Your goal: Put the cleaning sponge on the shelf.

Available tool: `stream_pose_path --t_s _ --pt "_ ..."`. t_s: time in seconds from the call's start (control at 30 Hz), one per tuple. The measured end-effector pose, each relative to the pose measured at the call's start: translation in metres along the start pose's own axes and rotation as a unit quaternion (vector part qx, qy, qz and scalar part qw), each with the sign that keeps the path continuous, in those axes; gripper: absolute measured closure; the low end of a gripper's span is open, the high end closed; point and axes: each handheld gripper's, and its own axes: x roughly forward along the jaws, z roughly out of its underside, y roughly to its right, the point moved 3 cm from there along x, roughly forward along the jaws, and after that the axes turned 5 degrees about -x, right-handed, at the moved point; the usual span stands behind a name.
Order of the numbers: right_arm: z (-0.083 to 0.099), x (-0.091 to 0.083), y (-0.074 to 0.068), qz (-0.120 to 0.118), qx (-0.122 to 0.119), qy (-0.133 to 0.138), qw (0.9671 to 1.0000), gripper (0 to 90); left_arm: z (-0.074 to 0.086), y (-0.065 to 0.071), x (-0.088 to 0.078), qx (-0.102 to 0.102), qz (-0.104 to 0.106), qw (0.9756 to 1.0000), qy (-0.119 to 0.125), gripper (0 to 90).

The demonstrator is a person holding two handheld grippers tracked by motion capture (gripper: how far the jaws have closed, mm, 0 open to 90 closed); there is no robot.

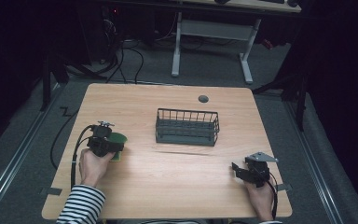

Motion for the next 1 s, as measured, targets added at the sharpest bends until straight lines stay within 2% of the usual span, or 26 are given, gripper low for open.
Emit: stream_pose_path --t_s 0.1,0.33,0.4,0.5,0.73,1.0 --pt "0.000 0.000 0.000 0.000 -0.002 0.000 1.0000 35.3 -0.002 0.011 -0.007 0.022 0.002 0.9998 0.003 29.1" --pt "0.000 0.000 0.000 0.001 -0.001 0.000 1.0000 35.3 -0.018 0.031 -0.027 0.042 0.033 0.9985 0.015 29.2" --pt "0.000 0.000 0.000 0.000 -0.001 0.000 1.0000 35.3 -0.024 0.037 -0.032 0.046 0.043 0.9978 0.021 29.2" --pt "0.000 0.000 0.000 0.000 -0.002 0.000 1.0000 35.3 -0.032 0.043 -0.038 0.040 0.069 0.9964 0.028 29.2" --pt "0.000 0.000 0.000 0.000 0.000 0.000 1.0000 35.2 -0.049 0.060 -0.051 0.051 0.094 0.9934 0.041 29.3" --pt "0.000 0.000 0.000 -0.001 0.000 0.000 1.0000 35.2 -0.075 0.084 -0.062 0.066 0.119 0.9891 0.056 29.3"
